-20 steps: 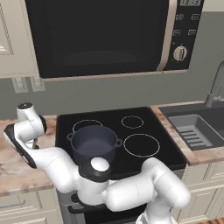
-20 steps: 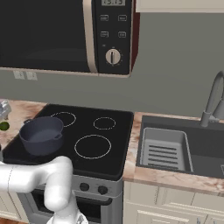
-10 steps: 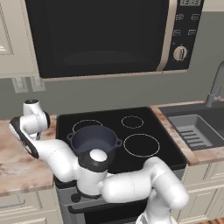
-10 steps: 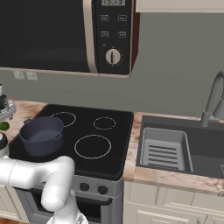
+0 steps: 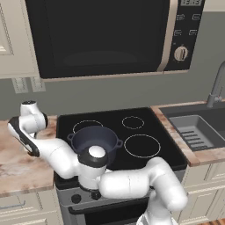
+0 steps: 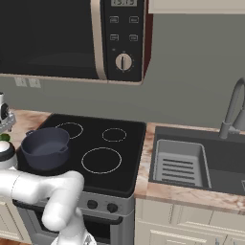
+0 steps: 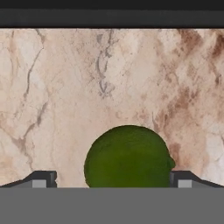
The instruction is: Turn on the burner for the pot on the stove. Wait thirty seconds for the pot to heat up. Then add the lime to the pot.
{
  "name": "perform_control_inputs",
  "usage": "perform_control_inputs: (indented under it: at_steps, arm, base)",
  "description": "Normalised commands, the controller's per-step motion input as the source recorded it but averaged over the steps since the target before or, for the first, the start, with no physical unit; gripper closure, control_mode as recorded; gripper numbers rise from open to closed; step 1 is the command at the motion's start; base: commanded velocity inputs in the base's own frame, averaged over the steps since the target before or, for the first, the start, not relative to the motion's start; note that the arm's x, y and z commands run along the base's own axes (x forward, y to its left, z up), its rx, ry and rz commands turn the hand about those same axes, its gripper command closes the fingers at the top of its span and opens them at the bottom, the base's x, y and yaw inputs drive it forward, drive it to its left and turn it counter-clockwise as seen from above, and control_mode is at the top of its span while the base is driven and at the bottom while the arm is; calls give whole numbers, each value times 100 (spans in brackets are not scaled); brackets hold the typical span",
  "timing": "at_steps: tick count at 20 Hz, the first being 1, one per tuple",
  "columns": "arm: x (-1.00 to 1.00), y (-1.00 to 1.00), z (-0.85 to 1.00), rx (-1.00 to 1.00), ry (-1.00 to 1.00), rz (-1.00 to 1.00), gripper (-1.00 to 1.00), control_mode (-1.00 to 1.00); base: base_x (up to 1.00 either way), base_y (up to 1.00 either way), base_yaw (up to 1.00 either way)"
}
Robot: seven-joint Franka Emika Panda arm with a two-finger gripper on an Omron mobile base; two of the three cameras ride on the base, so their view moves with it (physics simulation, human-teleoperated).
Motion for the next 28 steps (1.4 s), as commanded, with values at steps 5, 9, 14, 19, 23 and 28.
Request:
perform_control_inputs:
  at_steps: [5, 9, 14, 19, 23, 28]
  arm:
    - [0, 8, -9, -1, 13, -6, -100, -100]
    - [-14, 0, 0, 0, 6, -8, -100, -100]
    - [-42, 0, -12, 0, 6, -15, -100, -100]
    - [-47, 0, -21, 0, 5, -15, -100, -100]
    - [-38, 0, -23, 0, 3, -15, -100, -100]
    - [-21, 10, -2, 0, 0, -11, 100, -100]
  base:
    - [0, 0, 0]
    - [0, 0, 0]
    - [0, 0, 0]
    - [0, 0, 0]
    - [0, 0, 0]
    - [0, 0, 0]
